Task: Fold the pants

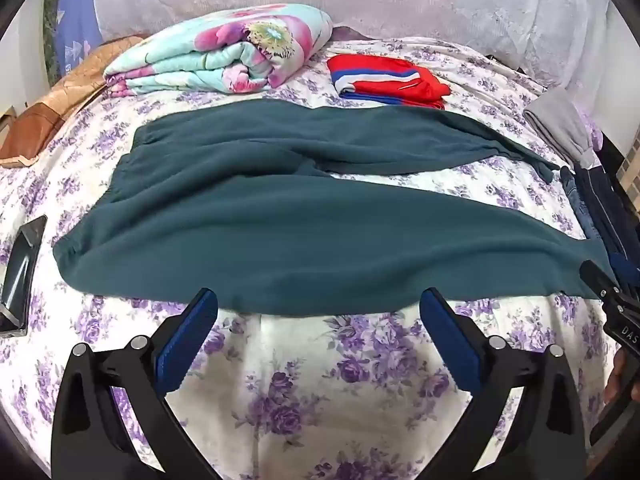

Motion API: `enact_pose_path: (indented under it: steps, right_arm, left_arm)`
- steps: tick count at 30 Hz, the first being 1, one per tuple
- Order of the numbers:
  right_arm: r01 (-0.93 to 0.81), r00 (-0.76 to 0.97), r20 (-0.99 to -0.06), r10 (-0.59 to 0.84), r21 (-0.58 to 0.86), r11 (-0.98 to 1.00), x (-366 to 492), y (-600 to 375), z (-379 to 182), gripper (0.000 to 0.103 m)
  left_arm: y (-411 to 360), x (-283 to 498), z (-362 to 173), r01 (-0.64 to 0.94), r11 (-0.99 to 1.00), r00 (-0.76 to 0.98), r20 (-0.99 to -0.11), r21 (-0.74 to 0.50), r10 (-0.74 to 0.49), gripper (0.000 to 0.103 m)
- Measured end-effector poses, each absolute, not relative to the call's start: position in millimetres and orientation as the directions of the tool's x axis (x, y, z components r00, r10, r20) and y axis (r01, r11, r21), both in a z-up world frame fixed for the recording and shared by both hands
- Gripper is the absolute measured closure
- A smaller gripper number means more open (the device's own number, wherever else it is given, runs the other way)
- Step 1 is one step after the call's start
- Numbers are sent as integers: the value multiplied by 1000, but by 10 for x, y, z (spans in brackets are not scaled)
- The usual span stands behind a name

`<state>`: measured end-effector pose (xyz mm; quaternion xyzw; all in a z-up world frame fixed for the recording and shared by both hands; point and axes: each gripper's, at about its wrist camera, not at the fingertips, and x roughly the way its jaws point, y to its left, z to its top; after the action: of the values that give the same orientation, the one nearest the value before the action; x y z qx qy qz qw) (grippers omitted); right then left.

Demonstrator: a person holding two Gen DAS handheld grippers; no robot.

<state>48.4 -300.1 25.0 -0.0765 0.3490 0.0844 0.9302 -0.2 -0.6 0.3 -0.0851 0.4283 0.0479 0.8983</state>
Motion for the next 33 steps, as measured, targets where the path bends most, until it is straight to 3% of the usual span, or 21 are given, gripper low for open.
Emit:
enact_pose_path:
  steps: [10,33]
  right_arm:
    - [-207,742,-664,93,-94,974,460,-2998,242,3]
    - [-216,724,-681,112,-70,974,442,-2970,180,3]
  left_arm:
    - [14,-25,79,-155,986,641,-766,-62,53,4]
    - [-20,-64,28,-175,982,636,-770,-73,55,4]
